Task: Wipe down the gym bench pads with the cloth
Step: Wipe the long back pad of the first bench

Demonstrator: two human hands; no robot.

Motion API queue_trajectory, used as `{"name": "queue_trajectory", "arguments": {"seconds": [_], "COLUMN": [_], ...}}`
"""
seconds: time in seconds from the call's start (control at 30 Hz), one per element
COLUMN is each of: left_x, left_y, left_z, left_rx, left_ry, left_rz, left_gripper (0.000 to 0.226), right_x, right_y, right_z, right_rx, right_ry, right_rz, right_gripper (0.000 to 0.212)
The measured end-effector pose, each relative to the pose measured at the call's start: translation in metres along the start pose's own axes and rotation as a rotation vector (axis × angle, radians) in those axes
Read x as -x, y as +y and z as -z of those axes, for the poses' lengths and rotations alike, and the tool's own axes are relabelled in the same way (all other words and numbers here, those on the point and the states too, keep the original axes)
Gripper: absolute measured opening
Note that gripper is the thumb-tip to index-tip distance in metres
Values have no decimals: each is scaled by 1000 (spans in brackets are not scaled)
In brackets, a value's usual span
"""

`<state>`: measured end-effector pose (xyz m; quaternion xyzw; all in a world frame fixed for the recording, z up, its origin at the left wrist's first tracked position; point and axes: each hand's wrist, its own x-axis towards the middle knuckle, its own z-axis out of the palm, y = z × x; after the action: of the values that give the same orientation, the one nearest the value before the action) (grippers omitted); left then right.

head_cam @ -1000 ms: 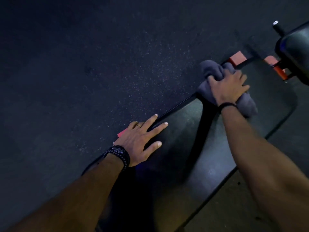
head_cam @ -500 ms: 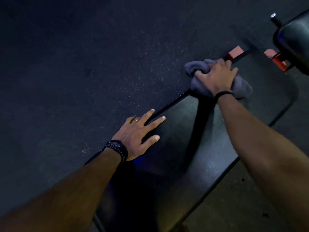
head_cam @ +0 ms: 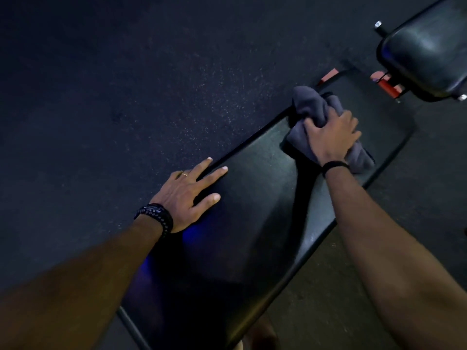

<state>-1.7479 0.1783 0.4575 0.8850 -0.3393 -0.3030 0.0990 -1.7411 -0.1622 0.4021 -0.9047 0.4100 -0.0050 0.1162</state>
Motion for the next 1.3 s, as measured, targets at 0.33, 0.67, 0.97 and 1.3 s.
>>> {"name": "queue_trajectory", "arguments": {"seconds": [0.33,0.67,0.97,1.3], "left_x": [-1,-2,-7,-16], "left_y": [3,8,10,19], "left_z": [1,9,10,18], "left_rx": [-53,-223,-276,-319], "left_ry": [22,18,-16,-29], "left_rz": [-21,-199,-242,-241], "left_gripper": [62,59,56,57], "right_x": [139,144,100,25], "right_y": [51,39,61,71], "right_z": [28,31,16,6], "right_rx": [-87,-136,-142,11], "right_ry": [-145,-73,28,42], "right_rz": [629,115,-300,-349], "right_gripper": [57,49,49,49]}}
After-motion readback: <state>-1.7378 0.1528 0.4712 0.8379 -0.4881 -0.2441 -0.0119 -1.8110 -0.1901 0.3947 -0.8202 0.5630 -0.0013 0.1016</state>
